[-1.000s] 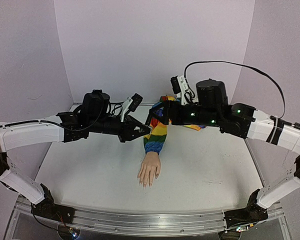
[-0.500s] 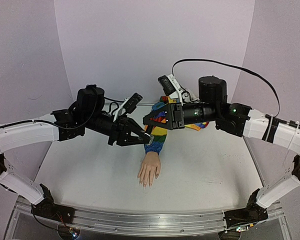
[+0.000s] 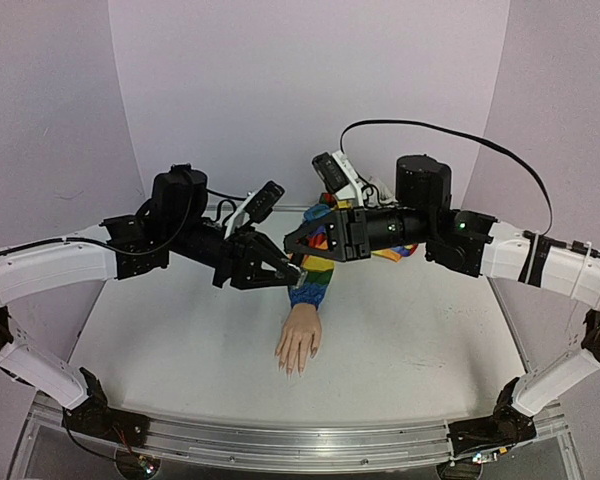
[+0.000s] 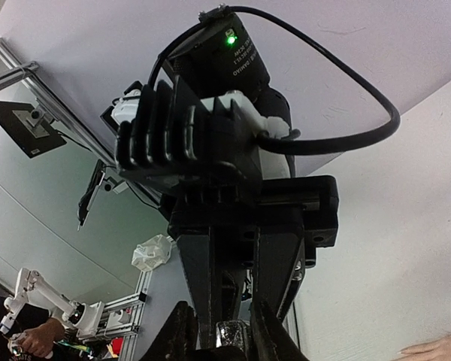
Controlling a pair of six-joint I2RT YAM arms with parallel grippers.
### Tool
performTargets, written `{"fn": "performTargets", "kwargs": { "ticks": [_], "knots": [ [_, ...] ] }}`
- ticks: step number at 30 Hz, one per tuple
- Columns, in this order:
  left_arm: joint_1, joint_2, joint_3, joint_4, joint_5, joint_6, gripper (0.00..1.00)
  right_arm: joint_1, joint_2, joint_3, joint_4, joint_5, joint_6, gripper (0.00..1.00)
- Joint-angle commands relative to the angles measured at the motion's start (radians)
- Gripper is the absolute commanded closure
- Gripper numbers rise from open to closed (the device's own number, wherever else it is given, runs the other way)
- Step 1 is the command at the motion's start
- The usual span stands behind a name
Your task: Paint the nails
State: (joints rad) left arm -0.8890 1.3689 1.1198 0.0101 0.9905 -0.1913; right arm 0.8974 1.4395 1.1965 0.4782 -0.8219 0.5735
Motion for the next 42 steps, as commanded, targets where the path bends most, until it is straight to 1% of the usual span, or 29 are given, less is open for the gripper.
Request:
{"fn": "performTargets", "kwargs": {
  "ticks": [1, 2, 4, 5, 6, 9, 11, 12, 13, 14, 15, 17, 18, 20, 21, 22, 25, 28, 30, 33, 36, 39, 41, 42],
  "knots": [
    [-0.002, -0.012, 0.074, 0.053, -0.016, 0.004, 1.0, 0.0, 0.004, -0.008, 0.086, -0.043, 0.008, 0.78],
    [-0.003, -0.01, 0.08, 0.053, -0.02, 0.004, 1.0, 0.0, 0.004, -0.008, 0.086, -0.043, 0.007, 0.81],
    [-0.002, -0.006, 0.084, 0.053, -0.05, 0.007, 1.0, 0.0, 0.003, -0.008, 0.086, -0.038, 0.005, 0.91],
    [-0.002, -0.009, 0.084, 0.052, -0.082, 0.01, 1.0, 0.0, 0.002, -0.01, 0.087, -0.031, 0.004, 0.98],
    [-0.002, -0.01, 0.084, 0.053, -0.126, 0.018, 1.0, 0.0, 0.0, -0.014, 0.085, -0.017, 0.003, 1.0],
    [-0.002, -0.015, 0.073, 0.051, -0.345, 0.046, 1.0, 0.0, -0.002, -0.03, 0.08, 0.034, -0.004, 1.0],
    [-0.002, -0.016, 0.07, 0.051, -0.556, 0.055, 1.0, 0.005, -0.001, -0.041, 0.057, 0.12, -0.007, 1.0],
    [-0.002, -0.011, 0.073, 0.051, -0.661, 0.066, 1.0, 0.01, -0.002, -0.044, 0.034, 0.198, -0.01, 1.0],
    [-0.002, -0.003, 0.076, 0.05, -0.796, 0.073, 1.0, 0.021, -0.005, -0.043, -0.006, 0.314, -0.015, 1.0],
    [-0.003, 0.015, 0.079, 0.054, -0.93, 0.077, 1.0, 0.043, -0.008, -0.033, -0.073, 0.479, -0.021, 1.0],
    [-0.002, 0.046, 0.089, 0.058, -1.061, 0.088, 1.0, 0.075, -0.01, -0.023, -0.147, 0.681, -0.008, 1.0],
    [-0.002, 0.118, 0.122, 0.06, -1.271, 0.091, 1.0, 0.136, 0.002, 0.004, -0.275, 1.023, 0.101, 1.0],
    [-0.002, 0.149, 0.132, 0.063, -1.332, 0.076, 1.0, 0.163, 0.016, 0.015, -0.315, 1.119, 0.149, 1.0],
    [-0.001, 0.199, 0.151, 0.072, -1.365, 0.055, 1.0, 0.22, 0.049, 0.039, -0.323, 1.21, 0.194, 1.0],
    [-0.002, 0.218, 0.159, 0.074, -1.349, 0.043, 1.0, 0.237, 0.069, 0.054, -0.322, 1.217, 0.201, 1.0],
    [-0.003, 0.229, 0.164, 0.074, -1.321, 0.033, 1.0, 0.24, 0.087, 0.075, -0.321, 1.191, 0.2, 1.0],
    [-0.002, 0.236, 0.161, 0.073, -1.149, 0.041, 1.0, 0.239, 0.11, 0.104, -0.318, 1.133, 0.181, 1.0],
    [-0.002, 0.206, 0.126, 0.073, -0.987, 0.062, 1.0, 0.237, 0.079, 0.103, -0.306, 1.102, 0.116, 1.0],
    [-0.003, 0.172, 0.09, 0.071, -0.884, 0.077, 1.0, 0.229, 0.038, 0.102, -0.303, 1.075, 0.042, 0.99],
    [-0.002, 0.107, 0.017, 0.071, -0.711, 0.088, 1.0, 0.193, -0.025, 0.088, -0.303, 0.97, -0.025, 0.73],
    [-0.002, 0.042, -0.034, 0.071, -0.506, 0.09, 1.0, 0.104, -0.087, 0.06, -0.302, 0.752, -0.049, 0.53],
    [-0.002, 0.002, -0.058, 0.07, -0.332, 0.071, 1.0, 0.034, -0.125, 0.045, -0.295, 0.555, -0.089, 0.33],
    [-0.002, -0.012, -0.057, 0.071, -0.236, 0.059, 1.0, 0.023, -0.129, 0.053, -0.29, 0.421, -0.122, 0.25],
    [-0.002, -0.015, -0.055, 0.07, -0.189, 0.054, 1.0, 0.022, -0.122, 0.063, -0.286, 0.355, -0.132, 0.23]
  ]
}}
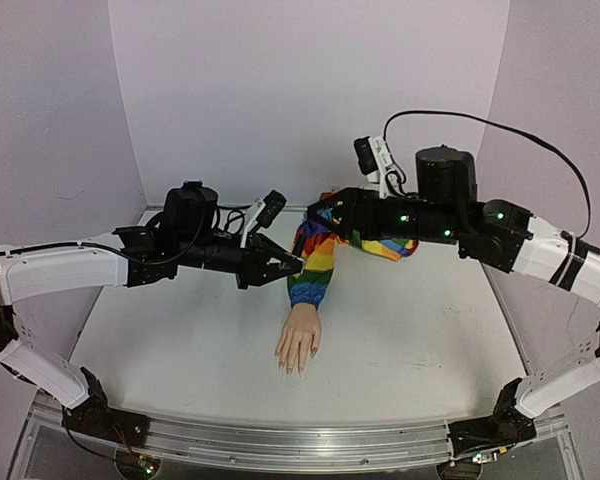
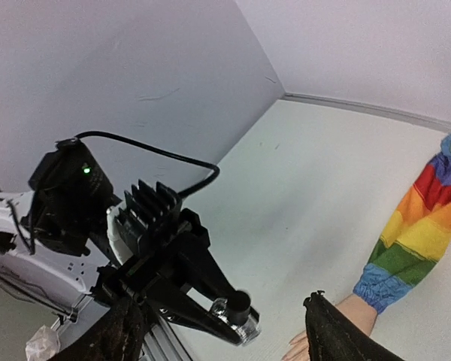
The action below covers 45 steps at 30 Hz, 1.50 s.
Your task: Paint the nails
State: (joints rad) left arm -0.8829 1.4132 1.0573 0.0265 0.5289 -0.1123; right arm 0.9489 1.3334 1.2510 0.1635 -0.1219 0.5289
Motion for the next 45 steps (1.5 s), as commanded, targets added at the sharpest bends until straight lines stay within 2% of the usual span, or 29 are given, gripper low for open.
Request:
{"fn": "performTargets", "kwargs": {
  "ticks": [1, 5, 7, 12, 16, 20, 25, 29, 30, 32, 34, 36, 40, 45],
  "knots": [
    [-0.008, -0.061, 0.013, 0.054, 0.333, -0.026, 1.0, -0.03, -0.005, 0.02, 0.034, -0.413, -0.092, 0.24],
    [-0.008, -0.04, 0.048, 0.055, 0.465, -0.037, 1.0, -0.03, 0.045, 0.038, 0.086, -0.557, -0.062, 0.29],
    [-0.011, -0.034, 0.061, 0.055, 0.487, -0.043, 1.0, -0.03, 0.061, 0.031, 0.121, -0.608, -0.039, 0.37],
    [-0.017, -0.036, 0.066, 0.063, 0.489, -0.052, 1.0, -0.03, 0.073, -0.013, 0.213, -0.677, 0.006, 0.48],
    [-0.018, -0.048, 0.062, 0.07, 0.477, -0.055, 1.0, -0.031, 0.076, -0.033, 0.229, -0.688, 0.015, 0.51],
    [-0.018, -0.051, 0.063, 0.078, 0.471, -0.058, 1.0, -0.03, 0.08, -0.042, 0.248, -0.687, 0.019, 0.59],
    [-0.018, -0.051, 0.075, 0.083, 0.463, -0.061, 1.0, -0.031, 0.088, -0.041, 0.256, -0.688, 0.014, 0.75],
    [-0.018, -0.054, 0.076, 0.084, 0.407, -0.066, 1.0, -0.03, 0.091, -0.044, 0.257, -0.675, 0.009, 0.94],
    [-0.018, -0.058, 0.076, 0.083, 0.365, -0.068, 1.0, -0.031, 0.092, -0.048, 0.257, -0.668, 0.008, 0.99],
    [-0.018, -0.061, 0.076, 0.084, 0.272, -0.063, 1.0, -0.03, 0.094, -0.058, 0.257, -0.647, 0.002, 1.0],
    [-0.018, -0.065, 0.077, 0.082, 0.112, -0.054, 1.0, -0.029, 0.099, -0.067, 0.256, -0.613, 0.005, 1.0],
    [-0.018, -0.068, 0.077, 0.083, -0.114, -0.055, 1.0, -0.027, 0.103, -0.074, 0.244, -0.537, 0.014, 1.0],
    [-0.021, -0.038, 0.119, 0.083, -0.648, -0.077, 1.0, 0.008, 0.112, -0.079, 0.184, -0.215, 0.06, 1.0],
    [-0.066, 0.162, 0.264, 0.084, -1.024, 0.043, 1.0, 0.123, 0.194, -0.009, 0.062, 0.286, 0.232, 1.0]
  ]
}}
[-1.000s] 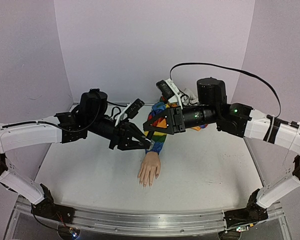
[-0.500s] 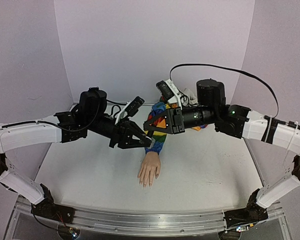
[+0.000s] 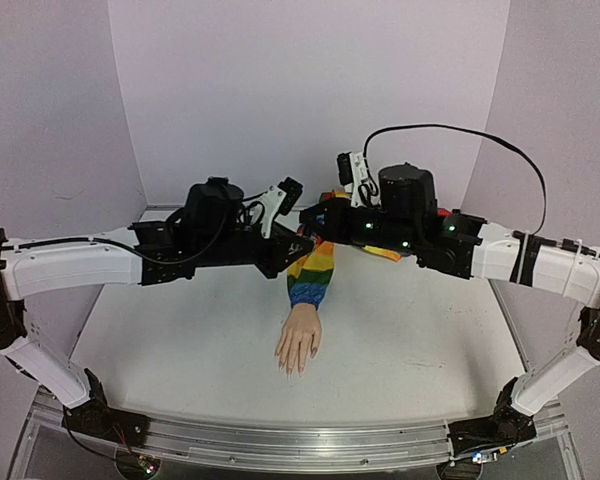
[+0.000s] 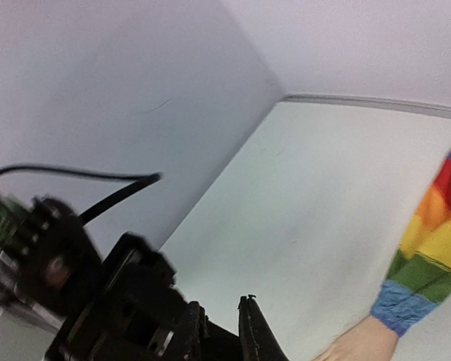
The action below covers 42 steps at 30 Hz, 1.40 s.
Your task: Paint the nails
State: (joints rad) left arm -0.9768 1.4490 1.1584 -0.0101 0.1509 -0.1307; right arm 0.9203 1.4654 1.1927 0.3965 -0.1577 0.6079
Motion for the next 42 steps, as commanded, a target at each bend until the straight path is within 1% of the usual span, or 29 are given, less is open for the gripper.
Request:
{"fn": "performTargets", "kwargs": {
  "ticks": [1, 2, 4, 9, 14, 15, 17, 19, 22, 24, 26, 27, 29, 31, 35, 39, 42],
  "knots": [
    [0.024, 0.162, 0.181, 0.122, -0.678, 0.073, 1.0, 0.182, 0.086, 0.08, -0.204, 0.391, 0.169, 1.0],
    [0.021, 0.19, 0.194, 0.121, -0.697, 0.08, 1.0, 0.204, 0.104, 0.104, -0.223, 0.438, 0.185, 1.0],
    [0.018, 0.215, 0.189, 0.123, -0.68, 0.08, 1.0, 0.222, 0.118, 0.116, -0.224, 0.465, 0.206, 1.0],
    [0.018, 0.161, 0.097, 0.125, -0.473, 0.094, 1.0, 0.224, 0.087, 0.088, -0.205, 0.464, 0.161, 1.0],
    [0.018, 0.098, 0.023, 0.116, -0.393, 0.055, 1.0, 0.223, 0.067, 0.05, -0.12, 0.4, 0.09, 1.0],
    [0.018, 0.083, 0.007, 0.114, -0.363, 0.043, 0.96, 0.223, 0.063, 0.043, -0.105, 0.399, 0.075, 1.0],
    [0.018, 0.059, -0.008, 0.11, -0.279, 0.029, 0.77, 0.216, 0.054, 0.034, -0.09, 0.403, 0.045, 1.0],
    [0.018, 0.038, -0.029, 0.104, -0.188, 0.014, 0.52, 0.196, 0.031, 0.019, -0.081, 0.407, 0.013, 1.0],
    [0.019, 0.005, -0.066, 0.088, -0.052, 0.002, 0.34, 0.128, -0.017, -0.028, -0.081, 0.403, -0.029, 1.0],
    [0.02, -0.024, -0.1, 0.077, 0.015, 0.003, 0.16, 0.064, -0.061, -0.081, -0.081, 0.404, -0.044, 1.0],
    [0.02, -0.062, -0.139, 0.068, 0.073, 0.007, 0.05, 0.003, -0.107, -0.147, -0.081, 0.43, -0.069, 1.0],
    [0.02, -0.084, -0.159, 0.064, 0.09, 0.006, 0.03, -0.024, -0.131, -0.183, -0.081, 0.457, -0.087, 1.0],
    [0.02, -0.135, -0.193, 0.059, 0.115, 0.001, 0.01, -0.069, -0.174, -0.255, -0.082, 0.531, -0.129, 1.0],
    [0.02, -0.182, -0.215, 0.055, 0.134, -0.001, 0.01, -0.098, -0.217, -0.335, -0.067, 0.642, -0.178, 1.0],
    [0.02, -0.246, -0.227, 0.042, 0.125, -0.005, 0.01, -0.177, -0.312, -0.557, 0.1, 0.75, -0.234, 1.0],
    [0.02, -0.256, -0.219, 0.036, 0.099, 0.003, 0.0, -0.232, -0.358, -0.752, 0.233, 0.83, -0.202, 1.0],
    [0.02, -0.245, -0.211, 0.035, 0.098, 0.0, 0.0, -0.256, -0.368, -0.85, 0.303, 0.882, -0.138, 1.0]
  ]
}}
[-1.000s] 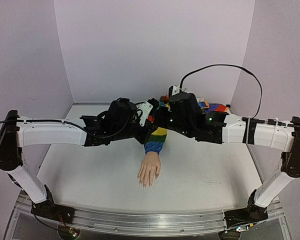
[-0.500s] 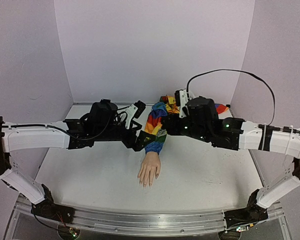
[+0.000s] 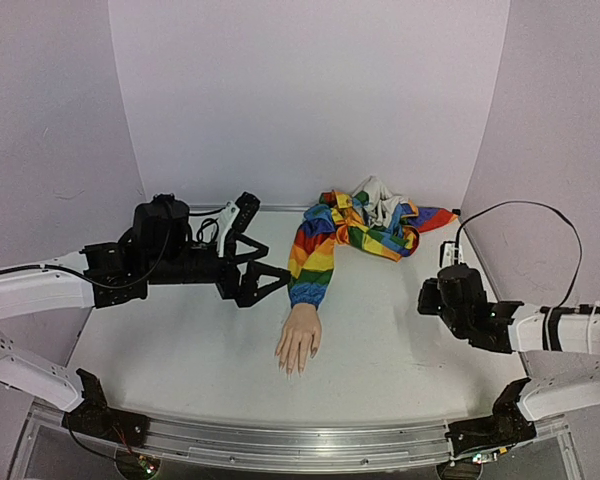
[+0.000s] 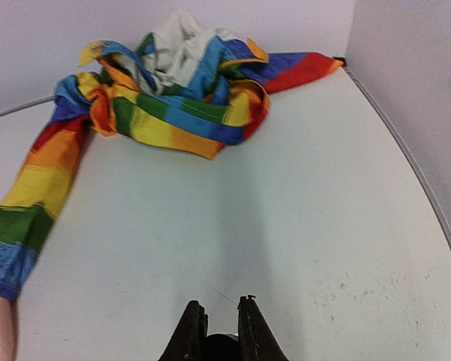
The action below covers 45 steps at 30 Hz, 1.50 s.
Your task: Paint the nails
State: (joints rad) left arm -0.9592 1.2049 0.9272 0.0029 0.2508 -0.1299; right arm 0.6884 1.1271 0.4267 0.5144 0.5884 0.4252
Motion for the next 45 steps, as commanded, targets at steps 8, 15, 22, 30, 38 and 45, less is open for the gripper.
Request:
{"fn": "performTargets", "kwargs": {
  "ticks": [8, 15, 22, 30, 38, 45],
  "knots": [
    [0.002, 0.003, 0.028, 0.022, 0.012, -0.023, 0.01, -0.046, 0.069, -0.169, 0.21, 0.203, 0.183, 1.0],
    [0.002, -0.021, 0.015, 0.022, 0.01, -0.027, 0.01, -0.047, 0.189, -0.191, 0.257, 0.199, 0.25, 1.0],
    [0.002, -0.039, 0.009, 0.02, -0.006, -0.024, 0.01, -0.047, 0.189, -0.198, 0.24, 0.184, 0.239, 0.69],
    [0.069, -0.041, 0.085, -0.078, -0.141, -0.101, 0.0, -0.047, -0.139, -0.014, -0.253, 0.201, 0.198, 0.06],
    [0.195, -0.162, 0.225, -0.235, -0.303, -0.043, 0.01, -0.047, -0.4, 0.431, -0.631, -0.057, -0.176, 0.02],
    [0.195, -0.266, 0.296, -0.27, -0.427, 0.06, 0.0, -0.047, -0.462, 0.719, -0.685, -0.177, -0.371, 0.02]
  ]
}}
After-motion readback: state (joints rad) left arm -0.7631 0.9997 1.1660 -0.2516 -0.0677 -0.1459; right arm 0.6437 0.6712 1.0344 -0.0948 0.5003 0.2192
